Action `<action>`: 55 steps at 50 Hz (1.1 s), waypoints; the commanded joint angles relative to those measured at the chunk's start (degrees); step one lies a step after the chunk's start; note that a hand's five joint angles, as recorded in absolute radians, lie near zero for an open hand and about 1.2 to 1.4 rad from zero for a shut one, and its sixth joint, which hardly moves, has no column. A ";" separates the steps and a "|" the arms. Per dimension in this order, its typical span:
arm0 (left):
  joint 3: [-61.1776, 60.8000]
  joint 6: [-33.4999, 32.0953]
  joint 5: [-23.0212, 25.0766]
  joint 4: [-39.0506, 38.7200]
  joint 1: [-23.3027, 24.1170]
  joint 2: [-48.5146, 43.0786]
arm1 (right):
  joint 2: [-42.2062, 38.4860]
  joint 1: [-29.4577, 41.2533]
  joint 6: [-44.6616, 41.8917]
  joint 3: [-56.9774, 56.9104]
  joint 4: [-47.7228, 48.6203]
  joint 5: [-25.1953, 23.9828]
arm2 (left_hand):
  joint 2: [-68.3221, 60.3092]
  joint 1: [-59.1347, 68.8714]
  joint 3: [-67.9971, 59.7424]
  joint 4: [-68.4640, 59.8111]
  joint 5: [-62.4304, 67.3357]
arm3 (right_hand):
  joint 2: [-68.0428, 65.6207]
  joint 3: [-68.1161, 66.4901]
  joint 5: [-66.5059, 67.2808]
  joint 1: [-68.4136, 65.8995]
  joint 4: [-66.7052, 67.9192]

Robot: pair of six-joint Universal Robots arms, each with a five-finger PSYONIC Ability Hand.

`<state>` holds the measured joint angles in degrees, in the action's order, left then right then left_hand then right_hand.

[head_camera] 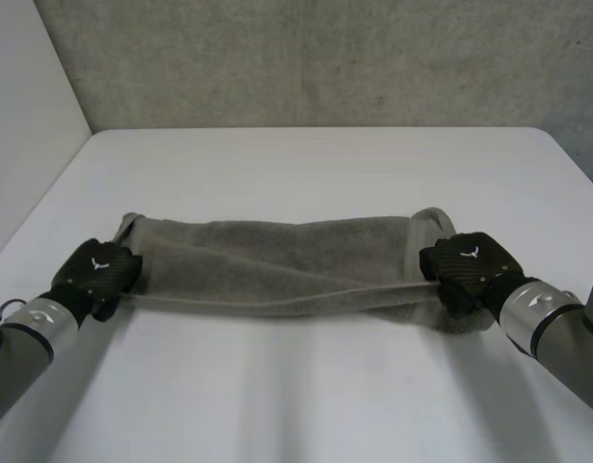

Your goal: Fold the laundry

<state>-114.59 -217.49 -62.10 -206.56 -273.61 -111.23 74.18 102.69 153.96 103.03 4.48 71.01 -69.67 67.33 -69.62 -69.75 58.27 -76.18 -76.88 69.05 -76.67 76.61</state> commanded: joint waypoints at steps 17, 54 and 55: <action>-2.31 18.77 -0.13 13.37 -0.08 37.31 | 18.20 -7.24 -11.05 -19.18 -34.10 -7.29 | -10.33 12.67 -10.38 -10.25 11.73 | -3.82 -3.12 0.95 -3.33 3.39; 44.36 18.59 -13.40 6.34 12.05 -1.89 | -17.94 4.18 -10.91 -70.68 -12.47 7.55 | -10.33 12.67 -10.38 -10.25 11.73 | -3.82 -3.12 0.95 -3.33 3.39; 47.93 22.25 -15.49 3.64 13.00 -1.45 | -17.93 4.18 -10.88 -70.68 -12.40 7.56 | -10.33 12.67 -10.38 -10.25 11.73 | -3.82 -3.12 0.95 -3.33 3.39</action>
<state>-81.75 -203.24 -71.75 -197.58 -263.97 -112.63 54.85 105.06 134.89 42.40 -26.18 75.75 -69.74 67.85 -69.72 -69.81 58.28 -76.17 -76.88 69.05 -76.68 76.61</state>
